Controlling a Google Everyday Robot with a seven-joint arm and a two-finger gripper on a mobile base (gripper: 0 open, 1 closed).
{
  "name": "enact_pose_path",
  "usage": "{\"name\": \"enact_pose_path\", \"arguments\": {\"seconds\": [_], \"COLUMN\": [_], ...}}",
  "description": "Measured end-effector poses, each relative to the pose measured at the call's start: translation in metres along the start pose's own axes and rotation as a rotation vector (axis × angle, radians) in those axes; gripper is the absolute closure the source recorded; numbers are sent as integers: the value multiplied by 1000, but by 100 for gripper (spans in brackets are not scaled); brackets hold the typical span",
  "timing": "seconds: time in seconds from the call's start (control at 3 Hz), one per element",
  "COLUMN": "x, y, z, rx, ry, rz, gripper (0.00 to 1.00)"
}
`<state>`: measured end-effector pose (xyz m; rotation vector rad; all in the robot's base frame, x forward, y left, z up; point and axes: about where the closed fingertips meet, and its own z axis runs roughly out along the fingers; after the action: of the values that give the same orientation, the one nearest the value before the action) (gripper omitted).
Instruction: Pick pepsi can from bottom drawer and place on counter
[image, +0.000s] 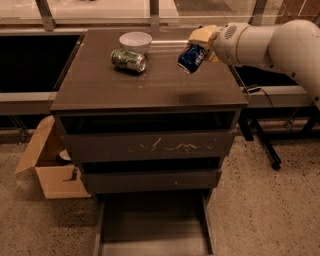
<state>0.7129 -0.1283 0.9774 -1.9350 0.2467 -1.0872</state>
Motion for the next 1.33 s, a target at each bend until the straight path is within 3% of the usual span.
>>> {"name": "enact_pose_path", "arguments": {"seconds": [0.33,0.67,1.33], "x": [10,15,3], "y": [-12,-20,-11], "z": [16,34,68], "rx": [36,31,-21], "ry": [0,-7,-60], "rz": [80,177,492], "gripper": [100,100,100]}}
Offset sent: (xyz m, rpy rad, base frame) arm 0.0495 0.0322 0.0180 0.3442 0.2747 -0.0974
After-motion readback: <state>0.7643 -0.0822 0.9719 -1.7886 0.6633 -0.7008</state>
